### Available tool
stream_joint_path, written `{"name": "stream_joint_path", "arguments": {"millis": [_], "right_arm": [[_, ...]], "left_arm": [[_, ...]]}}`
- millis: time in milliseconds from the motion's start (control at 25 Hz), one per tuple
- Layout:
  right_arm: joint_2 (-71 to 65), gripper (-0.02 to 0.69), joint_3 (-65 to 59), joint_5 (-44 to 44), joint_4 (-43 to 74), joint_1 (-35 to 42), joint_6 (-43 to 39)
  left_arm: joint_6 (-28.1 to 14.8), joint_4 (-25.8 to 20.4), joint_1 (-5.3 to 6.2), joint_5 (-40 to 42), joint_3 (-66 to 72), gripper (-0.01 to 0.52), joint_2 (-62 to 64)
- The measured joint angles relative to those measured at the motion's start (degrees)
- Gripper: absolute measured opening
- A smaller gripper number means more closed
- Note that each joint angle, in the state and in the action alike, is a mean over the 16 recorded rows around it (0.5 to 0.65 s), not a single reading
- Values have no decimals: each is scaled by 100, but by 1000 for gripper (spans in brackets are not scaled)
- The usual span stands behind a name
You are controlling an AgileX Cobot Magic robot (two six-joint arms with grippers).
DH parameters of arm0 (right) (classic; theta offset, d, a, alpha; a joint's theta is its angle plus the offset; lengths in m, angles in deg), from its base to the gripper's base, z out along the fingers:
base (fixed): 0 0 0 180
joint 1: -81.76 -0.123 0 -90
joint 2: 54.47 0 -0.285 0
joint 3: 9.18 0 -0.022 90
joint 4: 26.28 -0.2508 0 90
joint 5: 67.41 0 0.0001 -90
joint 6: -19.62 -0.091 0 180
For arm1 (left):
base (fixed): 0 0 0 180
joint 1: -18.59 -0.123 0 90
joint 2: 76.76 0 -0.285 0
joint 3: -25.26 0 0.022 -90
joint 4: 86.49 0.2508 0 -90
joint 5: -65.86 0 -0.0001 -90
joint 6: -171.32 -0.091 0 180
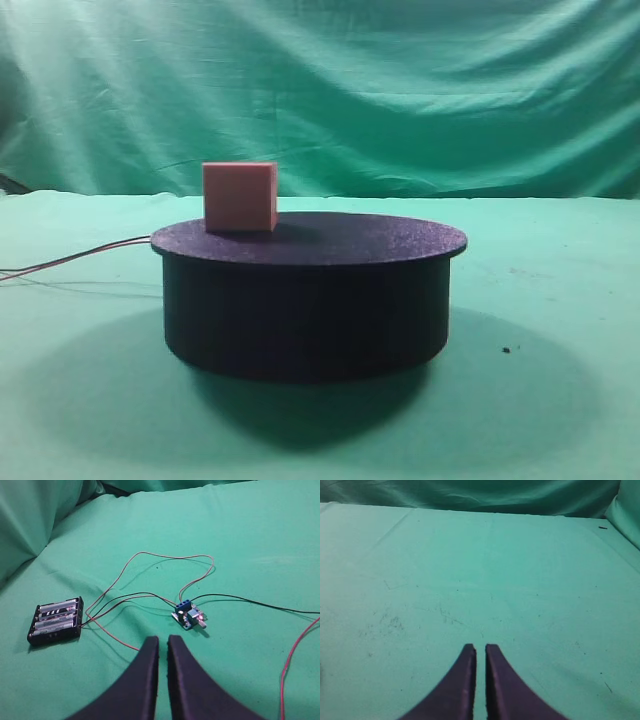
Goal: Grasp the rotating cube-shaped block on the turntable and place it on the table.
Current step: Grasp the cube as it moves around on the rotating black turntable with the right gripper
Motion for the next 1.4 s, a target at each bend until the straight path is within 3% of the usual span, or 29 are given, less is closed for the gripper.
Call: {"name": "stream_joint_path", "arguments": {"millis": [400,680,960,1160,1400], "right_arm": [[0,50,-2,-120,-74,0,-23],[0,50,3,-1266,-864,0,-261],[-272,50,418,-2185,-1705,0,37],[-1011,50,1011,-1867,-2052,0,493],[-2292,50,1787,-625,-2246,-44,1099]], "left_arm": [[0,0,0,0,0,0,0],[0,0,0,0,0,0,0],[0,0,0,0,0,0,0],[0,0,0,0,0,0,0],[0,0,0,0,0,0,0]]}}
